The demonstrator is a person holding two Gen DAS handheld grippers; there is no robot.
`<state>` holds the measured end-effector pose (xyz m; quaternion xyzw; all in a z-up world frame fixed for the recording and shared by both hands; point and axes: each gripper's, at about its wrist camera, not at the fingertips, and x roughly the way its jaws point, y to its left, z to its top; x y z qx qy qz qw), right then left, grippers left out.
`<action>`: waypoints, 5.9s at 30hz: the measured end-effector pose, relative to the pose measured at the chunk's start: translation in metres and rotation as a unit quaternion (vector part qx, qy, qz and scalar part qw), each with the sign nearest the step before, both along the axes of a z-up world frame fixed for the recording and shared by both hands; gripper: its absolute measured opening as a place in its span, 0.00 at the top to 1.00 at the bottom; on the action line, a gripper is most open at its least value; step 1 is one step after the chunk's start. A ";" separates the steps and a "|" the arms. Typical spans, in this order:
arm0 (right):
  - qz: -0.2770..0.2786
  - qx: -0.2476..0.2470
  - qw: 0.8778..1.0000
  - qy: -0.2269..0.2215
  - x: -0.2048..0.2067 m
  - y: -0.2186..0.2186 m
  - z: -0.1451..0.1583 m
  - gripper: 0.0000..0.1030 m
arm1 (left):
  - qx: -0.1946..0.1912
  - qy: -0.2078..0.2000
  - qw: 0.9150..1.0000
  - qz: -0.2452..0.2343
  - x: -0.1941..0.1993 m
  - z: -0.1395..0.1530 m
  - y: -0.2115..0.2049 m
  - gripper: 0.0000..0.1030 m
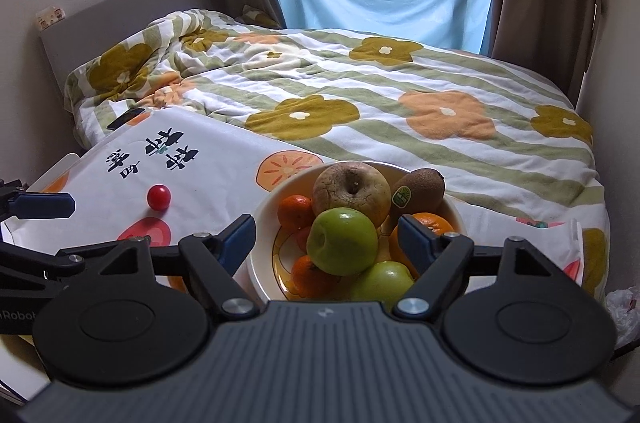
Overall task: Organize fruits
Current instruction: 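Open both tools to release tomato and apple into the bowl, withdraw, then grasp the cherry tomato with the left tool while the right tool grasps the large orange, then carry the cherry tomato and orange to the duck bowl with both tools, then open both tools to drop tomato and orange into the bowl, withdraw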
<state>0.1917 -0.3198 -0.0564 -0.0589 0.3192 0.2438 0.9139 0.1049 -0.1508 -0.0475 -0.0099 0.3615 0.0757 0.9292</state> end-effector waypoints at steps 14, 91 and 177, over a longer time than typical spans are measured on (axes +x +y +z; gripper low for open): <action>-0.014 0.006 1.000 0.019 -0.053 0.040 0.016 0.07 | 0.003 -0.001 1.000 0.016 -0.038 0.016 0.063 0.15; -0.266 0.001 0.956 0.120 -0.020 0.158 -0.085 0.28 | 0.046 0.102 0.947 -0.302 0.085 -0.100 0.167 0.64; -0.087 0.028 0.994 0.060 0.083 -0.025 -0.031 0.28 | -0.014 0.058 0.995 -0.085 0.105 -0.038 -0.007 0.12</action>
